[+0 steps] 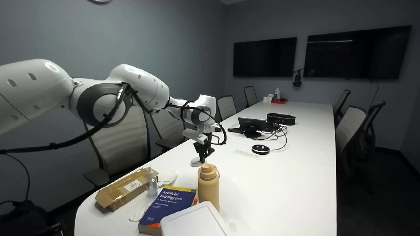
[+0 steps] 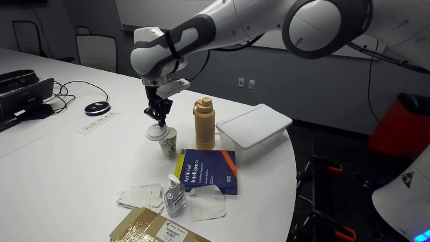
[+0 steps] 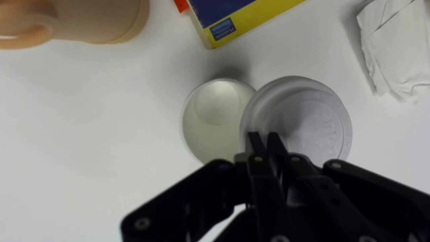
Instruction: Cover the cup
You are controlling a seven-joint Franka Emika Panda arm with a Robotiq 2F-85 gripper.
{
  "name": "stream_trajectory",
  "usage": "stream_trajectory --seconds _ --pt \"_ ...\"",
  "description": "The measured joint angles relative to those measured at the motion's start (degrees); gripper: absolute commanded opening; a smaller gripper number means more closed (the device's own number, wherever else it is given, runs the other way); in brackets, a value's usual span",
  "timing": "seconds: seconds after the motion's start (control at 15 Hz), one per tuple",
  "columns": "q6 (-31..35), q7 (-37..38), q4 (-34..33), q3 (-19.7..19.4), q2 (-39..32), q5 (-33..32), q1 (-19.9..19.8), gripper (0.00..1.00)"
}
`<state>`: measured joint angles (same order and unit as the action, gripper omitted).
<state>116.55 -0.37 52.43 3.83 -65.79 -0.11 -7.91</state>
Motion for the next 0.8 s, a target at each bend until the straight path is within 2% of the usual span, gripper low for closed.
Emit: stream_trajectory --seconds 0.33,0.8 --pt "1.09 0.92 2.18 0.12 0.19 0.88 -2.82 0.02" --pt "2.53 1.85 5.08 0.18 0.38 2.14 -3.12 0.02"
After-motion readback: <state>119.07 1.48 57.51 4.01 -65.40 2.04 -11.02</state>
